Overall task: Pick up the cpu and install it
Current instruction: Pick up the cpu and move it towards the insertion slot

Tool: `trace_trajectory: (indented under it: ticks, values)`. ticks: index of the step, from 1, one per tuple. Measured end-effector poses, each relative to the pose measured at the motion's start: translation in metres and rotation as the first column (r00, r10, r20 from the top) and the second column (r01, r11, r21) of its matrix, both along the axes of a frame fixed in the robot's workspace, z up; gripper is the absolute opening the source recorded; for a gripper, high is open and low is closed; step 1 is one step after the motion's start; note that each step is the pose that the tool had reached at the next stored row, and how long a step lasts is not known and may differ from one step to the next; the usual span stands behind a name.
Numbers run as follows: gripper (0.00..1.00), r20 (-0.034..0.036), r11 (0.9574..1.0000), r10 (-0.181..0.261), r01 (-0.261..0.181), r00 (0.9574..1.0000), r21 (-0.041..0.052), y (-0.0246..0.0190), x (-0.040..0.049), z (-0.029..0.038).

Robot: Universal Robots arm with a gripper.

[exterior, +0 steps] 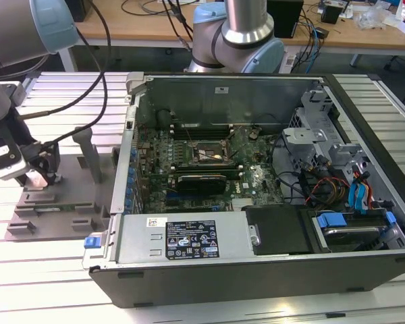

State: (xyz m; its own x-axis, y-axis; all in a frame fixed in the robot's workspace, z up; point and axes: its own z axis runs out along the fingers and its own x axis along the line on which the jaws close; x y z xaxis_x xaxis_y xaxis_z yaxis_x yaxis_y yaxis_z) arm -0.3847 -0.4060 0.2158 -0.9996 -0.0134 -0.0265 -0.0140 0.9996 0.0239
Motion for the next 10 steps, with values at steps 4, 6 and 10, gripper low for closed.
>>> trace_trajectory:
  ticks: [4,6,10]
  values:
    - [0.55,0.0000,1.0000,0.000,0.000,1.0000,-0.0001,0.0000,0.0000,0.0032]
    - [0.55,-0.0001,1.0000,0.000,0.000,1.0000,-0.0001,0.0000,0.0000,0.0073]
    - [0.55,0.0000,1.0000,0.000,0.000,1.0000,0.0000,0.0000,0.0000,0.0095]
